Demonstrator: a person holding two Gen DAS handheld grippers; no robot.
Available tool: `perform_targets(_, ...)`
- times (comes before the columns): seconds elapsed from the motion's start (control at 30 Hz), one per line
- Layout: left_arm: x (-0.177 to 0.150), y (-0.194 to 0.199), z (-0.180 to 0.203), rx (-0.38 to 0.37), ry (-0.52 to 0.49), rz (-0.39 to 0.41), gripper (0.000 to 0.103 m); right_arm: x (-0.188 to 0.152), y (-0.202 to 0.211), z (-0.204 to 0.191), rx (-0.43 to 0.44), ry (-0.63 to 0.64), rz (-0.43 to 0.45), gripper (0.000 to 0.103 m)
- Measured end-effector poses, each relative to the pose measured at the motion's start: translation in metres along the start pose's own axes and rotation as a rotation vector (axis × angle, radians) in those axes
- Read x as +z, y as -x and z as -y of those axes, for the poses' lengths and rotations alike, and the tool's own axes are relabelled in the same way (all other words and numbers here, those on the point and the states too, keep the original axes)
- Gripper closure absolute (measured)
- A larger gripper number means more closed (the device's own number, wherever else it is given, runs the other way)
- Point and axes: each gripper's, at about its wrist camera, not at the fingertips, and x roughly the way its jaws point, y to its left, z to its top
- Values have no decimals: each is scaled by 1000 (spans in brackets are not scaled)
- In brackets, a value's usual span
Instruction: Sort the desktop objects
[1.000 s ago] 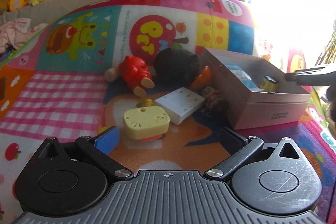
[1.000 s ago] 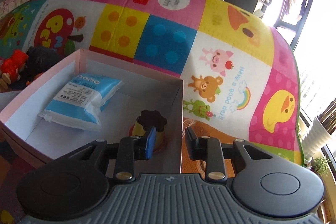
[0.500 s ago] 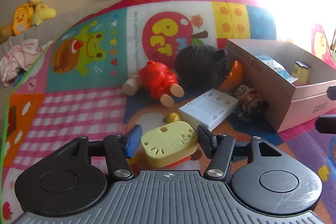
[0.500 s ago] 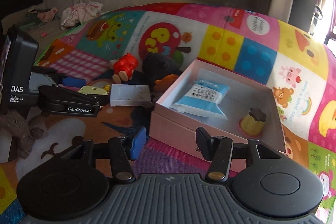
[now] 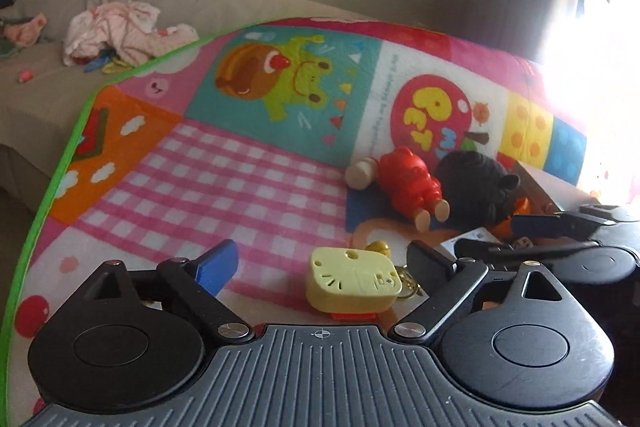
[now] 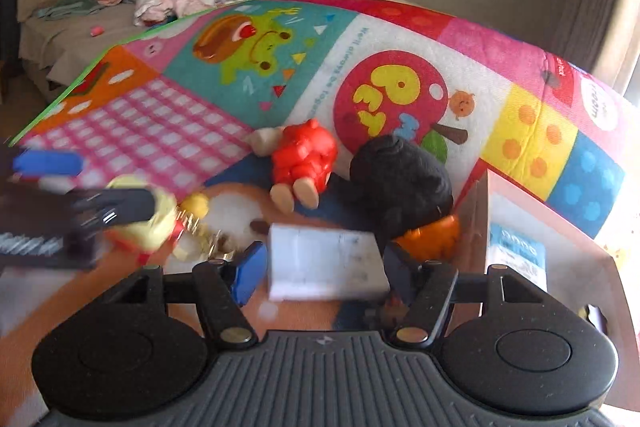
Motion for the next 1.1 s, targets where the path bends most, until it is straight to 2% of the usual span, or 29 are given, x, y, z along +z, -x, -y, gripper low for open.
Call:
perform_targets(0.07, 0, 1, -2, -15, 7, 5, 7, 13, -20, 4, 15, -52, -31, 51)
perform_targets(0.2, -2, 4, 1, -29, -14, 28, 6, 28, -53, 11, 10, -134, -87, 52)
perform_targets(0.33, -2, 4, 0, -39, -1, 31, 3, 26, -67, 24, 48, -232, -165, 52)
perform_targets(0.4, -1, 3, -3, -41, 18, 25, 3, 20, -59, 26, 95, -260, -182, 52)
perform_targets(0.47, -1, 3, -6, -40, 38, 21, 3, 11, -42, 20, 154, -236, -187, 52)
perform_targets(0.57, -1, 3, -7, -37, 49, 19, 3, -10, -7, 5, 247, -155, -176, 52)
perform_targets(0.63, -2, 3, -6, -36, 44, 18, 3, -32, 23, -6, 270, -58, -160, 52)
perform_targets(0.73, -3, 4, -3, -39, 25, 26, 3, -63, 65, -12, 245, 59, -107, 50)
perform_targets(0.8, -3, 6, 2, -46, -8, 38, 2, -79, 85, -6, 209, 81, -102, 41)
perform_targets(0.87, -5, 9, 11, -43, -59, 57, 2, -92, 101, 6, 125, 77, -103, 38)
perform_targets(0.97, -7, 15, 31, -60, -131, 58, 2, -105, 115, 33, -4, -8, -120, 38)
perform_targets(1.1, -16, 20, 71, -210, -245, 9, 2, -125, 135, 80, -84, -227, -118, 30)
